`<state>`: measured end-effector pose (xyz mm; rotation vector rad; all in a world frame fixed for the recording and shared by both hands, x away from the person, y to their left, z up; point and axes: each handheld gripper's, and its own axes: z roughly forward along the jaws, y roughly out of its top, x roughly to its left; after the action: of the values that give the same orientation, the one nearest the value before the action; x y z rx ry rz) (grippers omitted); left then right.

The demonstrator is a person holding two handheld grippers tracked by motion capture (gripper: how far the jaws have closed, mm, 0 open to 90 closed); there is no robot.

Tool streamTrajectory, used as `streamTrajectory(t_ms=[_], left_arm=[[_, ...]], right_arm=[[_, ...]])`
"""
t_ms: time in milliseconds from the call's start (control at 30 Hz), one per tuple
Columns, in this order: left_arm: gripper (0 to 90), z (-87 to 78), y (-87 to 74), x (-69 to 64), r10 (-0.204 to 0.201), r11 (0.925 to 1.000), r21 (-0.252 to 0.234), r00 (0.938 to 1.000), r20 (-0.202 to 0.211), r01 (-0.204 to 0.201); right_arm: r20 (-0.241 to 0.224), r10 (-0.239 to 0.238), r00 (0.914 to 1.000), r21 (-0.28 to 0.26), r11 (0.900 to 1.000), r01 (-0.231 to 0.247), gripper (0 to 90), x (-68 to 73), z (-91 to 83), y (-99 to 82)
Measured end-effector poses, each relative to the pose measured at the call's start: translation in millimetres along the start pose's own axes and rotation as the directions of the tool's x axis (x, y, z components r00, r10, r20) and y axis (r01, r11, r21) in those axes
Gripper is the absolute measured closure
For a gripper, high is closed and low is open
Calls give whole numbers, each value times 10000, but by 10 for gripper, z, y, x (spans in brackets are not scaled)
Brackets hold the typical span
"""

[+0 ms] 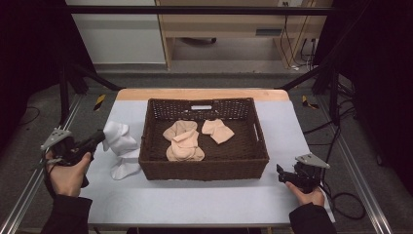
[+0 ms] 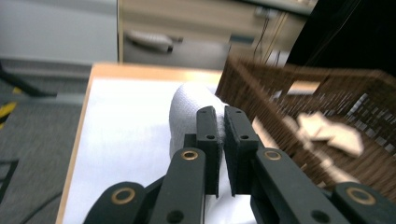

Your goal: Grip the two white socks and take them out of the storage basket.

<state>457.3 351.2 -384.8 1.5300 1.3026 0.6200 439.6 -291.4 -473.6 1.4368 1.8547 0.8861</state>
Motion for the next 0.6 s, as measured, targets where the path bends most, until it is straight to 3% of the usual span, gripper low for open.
streamTrajectory(t_ms=[100, 233, 367, 433, 600], left_arm=[[843, 147, -111, -15, 129, 9986, 513, 9999, -109, -123], [826, 327, -272, -29, 464, 9910, 1262, 9987, -195, -435], [784, 416, -369, -14, 535, 9863, 1575, 9984, -186, -499], [716, 410, -386, -3, 490, 9891, 1394, 9988, -26, -481], [381, 333, -405, 1, 764, 9942, 772, 9969, -162, -750]], right_arm=[[3, -16, 10000, -8, 10000, 16, 86, 1, -1, 0], [-9, -24, 10000, -10, 10000, 24, 86, -1, -2, 0], [-16, -53, 10000, 2, 10000, 53, 86, 2, -6, -4], [-27, -11, 10000, -11, 10000, 11, 86, 2, -9, -4], [-54, -5, 10000, -16, 10000, 5, 86, 4, -14, -6]])
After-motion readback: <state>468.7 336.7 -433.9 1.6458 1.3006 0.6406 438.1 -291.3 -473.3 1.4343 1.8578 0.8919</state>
